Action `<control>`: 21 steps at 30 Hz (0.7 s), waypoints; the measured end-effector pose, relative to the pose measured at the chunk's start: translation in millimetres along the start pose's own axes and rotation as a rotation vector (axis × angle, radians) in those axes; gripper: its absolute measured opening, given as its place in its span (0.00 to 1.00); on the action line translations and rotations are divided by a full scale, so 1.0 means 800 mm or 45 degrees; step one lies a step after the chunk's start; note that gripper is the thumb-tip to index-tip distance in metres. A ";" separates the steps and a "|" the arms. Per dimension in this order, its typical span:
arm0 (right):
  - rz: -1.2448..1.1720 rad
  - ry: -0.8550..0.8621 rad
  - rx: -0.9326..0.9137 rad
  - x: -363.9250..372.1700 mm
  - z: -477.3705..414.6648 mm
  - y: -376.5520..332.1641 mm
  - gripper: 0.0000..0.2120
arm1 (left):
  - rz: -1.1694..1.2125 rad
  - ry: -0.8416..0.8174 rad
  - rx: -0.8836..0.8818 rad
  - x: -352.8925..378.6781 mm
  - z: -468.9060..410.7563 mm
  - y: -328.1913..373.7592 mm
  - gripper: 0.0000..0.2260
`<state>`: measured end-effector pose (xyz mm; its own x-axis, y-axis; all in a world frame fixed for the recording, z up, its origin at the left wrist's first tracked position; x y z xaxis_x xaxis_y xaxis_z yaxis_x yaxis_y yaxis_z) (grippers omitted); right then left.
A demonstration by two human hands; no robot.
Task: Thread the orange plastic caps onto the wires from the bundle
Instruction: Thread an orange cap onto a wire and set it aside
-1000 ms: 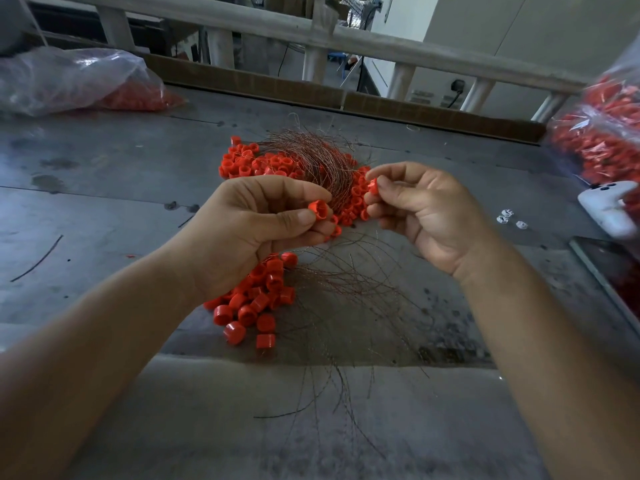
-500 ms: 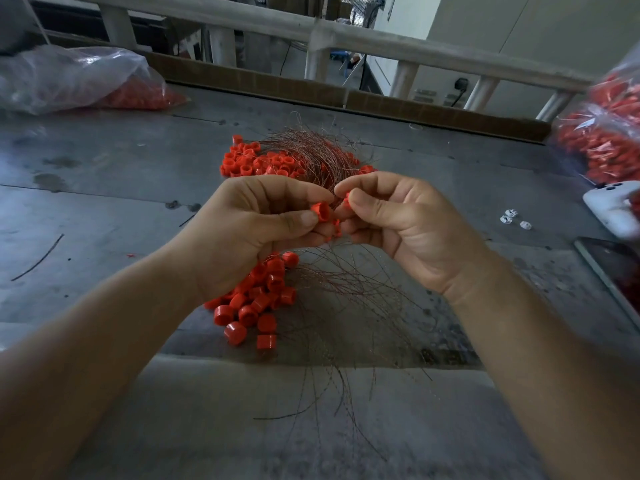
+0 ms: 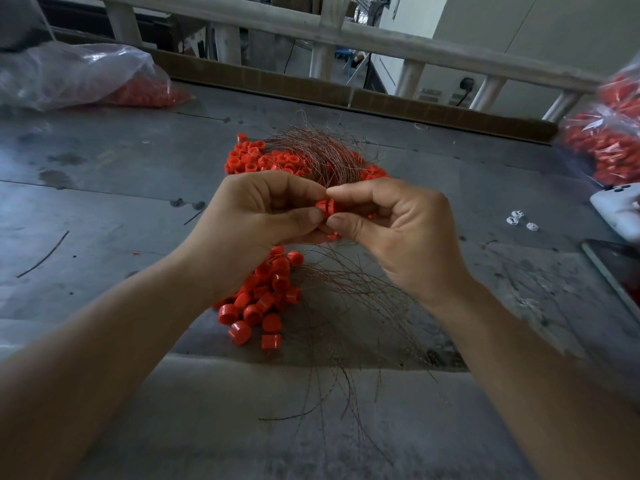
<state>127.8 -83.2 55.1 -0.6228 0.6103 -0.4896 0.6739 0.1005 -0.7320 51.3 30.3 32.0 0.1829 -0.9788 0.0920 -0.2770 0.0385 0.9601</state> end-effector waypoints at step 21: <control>0.160 0.053 -0.154 -0.002 0.003 -0.011 0.13 | -0.080 -0.081 -0.039 0.002 0.004 0.003 0.07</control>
<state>122.2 -86.9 61.0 -0.5151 0.6560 -0.5516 0.7900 0.1138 -0.6024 47.6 27.8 33.6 0.1381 -0.9903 0.0153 -0.2376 -0.0181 0.9712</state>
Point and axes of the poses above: each hand's wrist, its own z-axis away from the middle knuckle, its own x-axis out of the palm, y = z × x, the point moved 5 cm from there along -z, towards the middle knuckle, and after that the axes turned 9 degrees about -y, right-handed, at the moved point
